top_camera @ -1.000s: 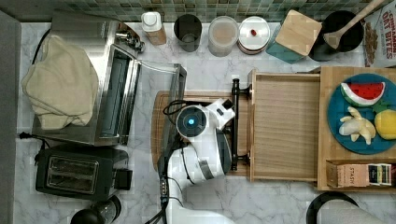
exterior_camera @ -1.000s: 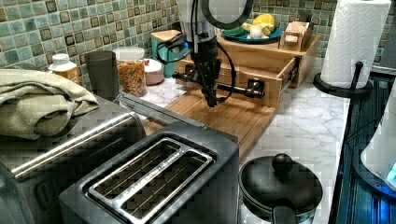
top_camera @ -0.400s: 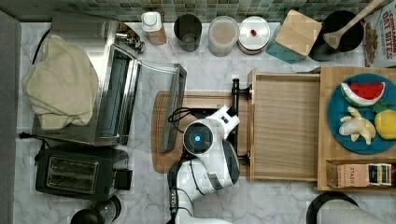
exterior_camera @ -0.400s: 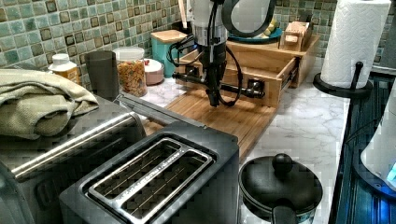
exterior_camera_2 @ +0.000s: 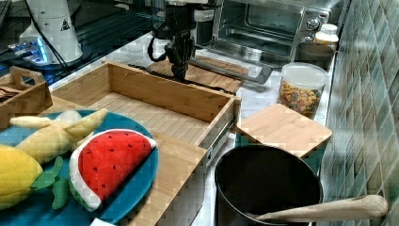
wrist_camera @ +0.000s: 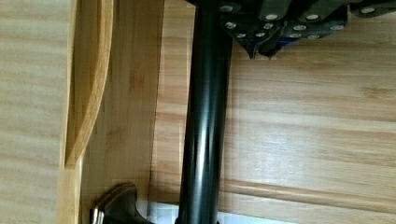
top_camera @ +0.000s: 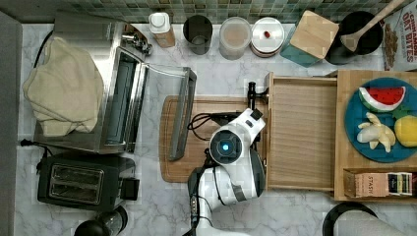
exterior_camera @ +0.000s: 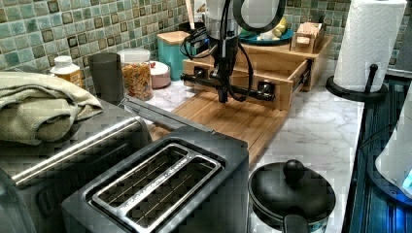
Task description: Close the drawer.
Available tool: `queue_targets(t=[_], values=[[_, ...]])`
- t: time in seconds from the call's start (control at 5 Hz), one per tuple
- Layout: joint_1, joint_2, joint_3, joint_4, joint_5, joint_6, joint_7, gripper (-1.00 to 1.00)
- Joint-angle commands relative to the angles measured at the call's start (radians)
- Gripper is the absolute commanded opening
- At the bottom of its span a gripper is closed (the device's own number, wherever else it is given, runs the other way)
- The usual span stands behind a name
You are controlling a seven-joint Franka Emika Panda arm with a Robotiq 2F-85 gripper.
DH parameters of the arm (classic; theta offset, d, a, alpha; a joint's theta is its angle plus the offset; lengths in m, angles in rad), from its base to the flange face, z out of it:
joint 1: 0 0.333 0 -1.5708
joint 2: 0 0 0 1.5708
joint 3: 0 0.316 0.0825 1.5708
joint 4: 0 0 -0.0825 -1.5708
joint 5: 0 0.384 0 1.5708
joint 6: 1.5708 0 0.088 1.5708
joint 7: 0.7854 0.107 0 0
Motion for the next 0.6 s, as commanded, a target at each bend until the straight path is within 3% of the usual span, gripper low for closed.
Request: queue_targets(t=[0.2, 0.4, 0.6], values=[[-0.129, -0.051, -0.078, 0.022, 0.115, 0.067, -0.182, -1.0], [-0.152, -0.049, -0.138, 0.022, 0.141, 0.114, -0.288, -1.0], [-0.234, -0.03, -0.135, 0.05, 0.265, 0.14, -0.462, -1.0]])
